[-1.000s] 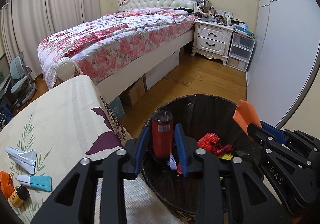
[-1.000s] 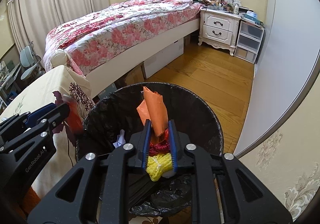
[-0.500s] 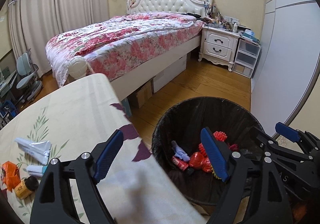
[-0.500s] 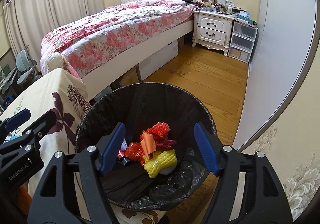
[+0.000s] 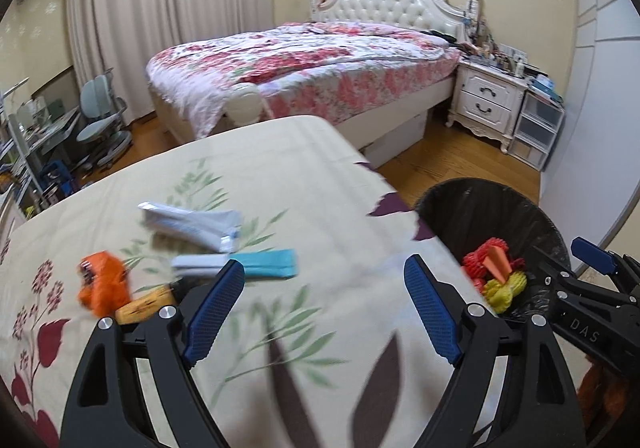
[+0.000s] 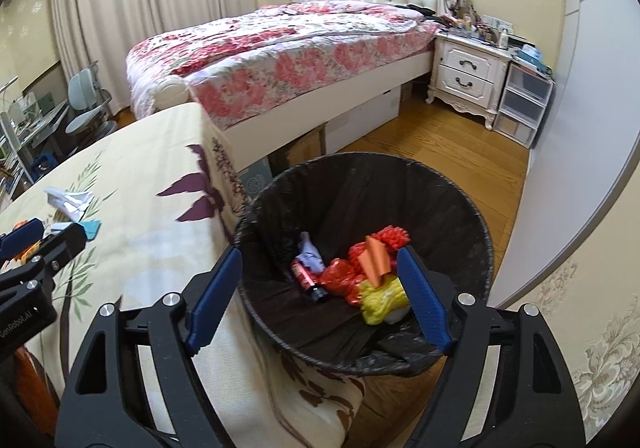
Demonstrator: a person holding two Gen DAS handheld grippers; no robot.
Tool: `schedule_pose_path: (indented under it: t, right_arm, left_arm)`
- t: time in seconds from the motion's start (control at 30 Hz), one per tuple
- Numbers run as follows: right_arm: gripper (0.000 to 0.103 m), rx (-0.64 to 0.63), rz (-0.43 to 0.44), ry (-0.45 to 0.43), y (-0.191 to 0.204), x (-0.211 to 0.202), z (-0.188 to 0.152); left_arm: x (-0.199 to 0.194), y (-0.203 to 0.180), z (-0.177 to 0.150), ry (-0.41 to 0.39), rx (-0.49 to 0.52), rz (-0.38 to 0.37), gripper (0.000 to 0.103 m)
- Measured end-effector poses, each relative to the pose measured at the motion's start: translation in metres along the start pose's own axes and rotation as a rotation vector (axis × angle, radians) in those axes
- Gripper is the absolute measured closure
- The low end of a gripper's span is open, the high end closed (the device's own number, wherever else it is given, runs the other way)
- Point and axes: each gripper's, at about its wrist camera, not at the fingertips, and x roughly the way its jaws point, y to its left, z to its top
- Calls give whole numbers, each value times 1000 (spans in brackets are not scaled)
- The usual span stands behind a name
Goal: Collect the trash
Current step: 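Move back to the table and grasp the crumpled orange bag with the left tool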
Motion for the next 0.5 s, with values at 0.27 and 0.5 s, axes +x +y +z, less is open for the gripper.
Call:
schedule_pose_path:
  t: [0.27,0.5]
  right_arm:
    - [25,-64,76,17,44,-3,-6]
    - [25,-125,117,23,78,-4,-11]
  left_arm:
    - [-21,65,-21,9,-92,97,21]
    - [-19,91,-30,41,-121,130,21]
